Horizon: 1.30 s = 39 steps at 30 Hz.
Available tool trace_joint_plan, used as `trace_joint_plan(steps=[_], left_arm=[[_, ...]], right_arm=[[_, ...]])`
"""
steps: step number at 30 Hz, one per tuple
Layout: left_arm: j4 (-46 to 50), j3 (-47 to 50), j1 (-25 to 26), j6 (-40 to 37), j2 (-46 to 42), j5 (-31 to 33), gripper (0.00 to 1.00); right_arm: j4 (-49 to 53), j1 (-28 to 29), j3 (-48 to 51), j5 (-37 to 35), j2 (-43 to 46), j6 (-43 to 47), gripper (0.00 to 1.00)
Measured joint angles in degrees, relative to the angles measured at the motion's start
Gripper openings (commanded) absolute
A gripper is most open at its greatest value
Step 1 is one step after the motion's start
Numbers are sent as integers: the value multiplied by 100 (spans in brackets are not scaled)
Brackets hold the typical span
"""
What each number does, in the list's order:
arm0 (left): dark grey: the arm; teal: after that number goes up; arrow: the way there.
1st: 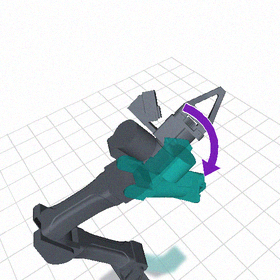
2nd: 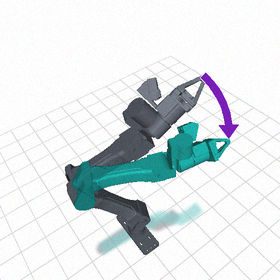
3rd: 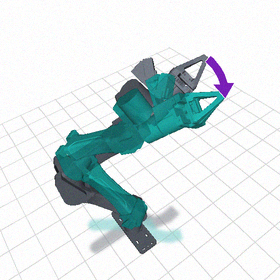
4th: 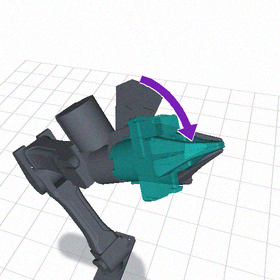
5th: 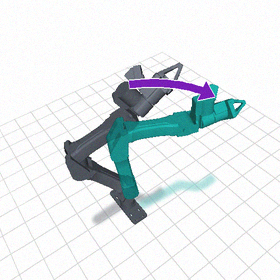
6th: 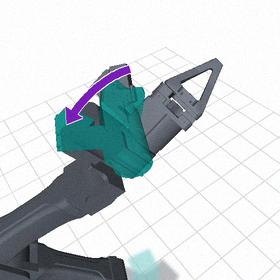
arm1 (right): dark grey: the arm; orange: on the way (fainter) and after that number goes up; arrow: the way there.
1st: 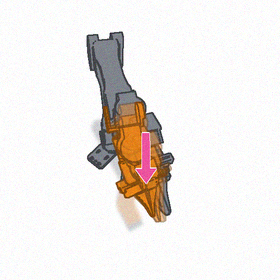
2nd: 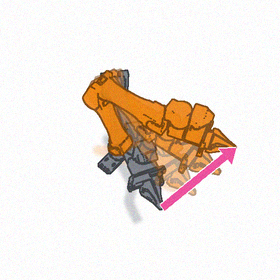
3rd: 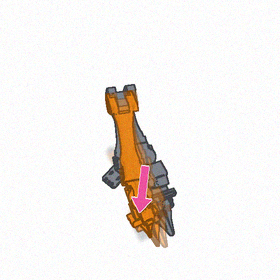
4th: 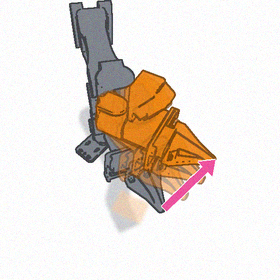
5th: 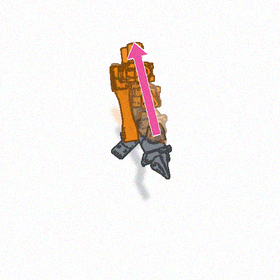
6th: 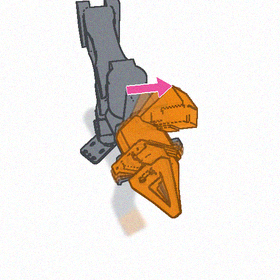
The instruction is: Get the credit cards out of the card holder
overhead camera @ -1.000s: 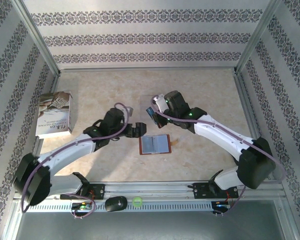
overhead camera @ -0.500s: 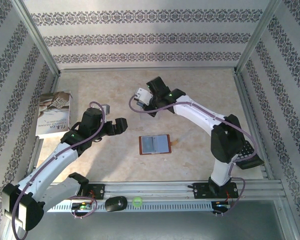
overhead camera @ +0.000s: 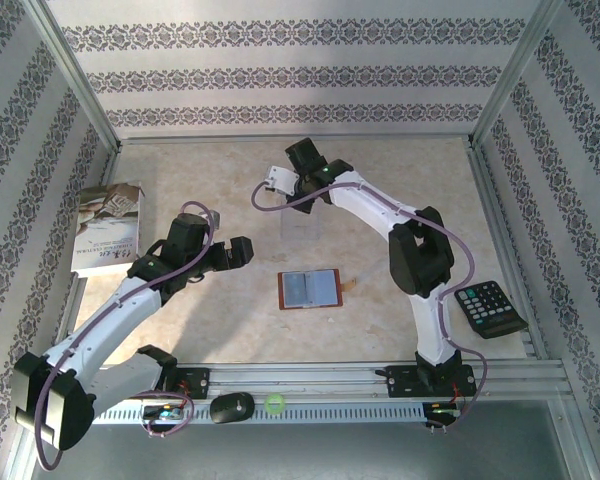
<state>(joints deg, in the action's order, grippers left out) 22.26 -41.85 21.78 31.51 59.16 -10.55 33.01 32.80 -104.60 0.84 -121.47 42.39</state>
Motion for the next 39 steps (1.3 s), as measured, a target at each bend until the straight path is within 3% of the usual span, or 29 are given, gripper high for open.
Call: trace_joint_plan(steps=[39], left_arm=[[55,-4,-144,4,402,-17,100]], right_arm=[[817,-227,-326,461,-380,710,0]])
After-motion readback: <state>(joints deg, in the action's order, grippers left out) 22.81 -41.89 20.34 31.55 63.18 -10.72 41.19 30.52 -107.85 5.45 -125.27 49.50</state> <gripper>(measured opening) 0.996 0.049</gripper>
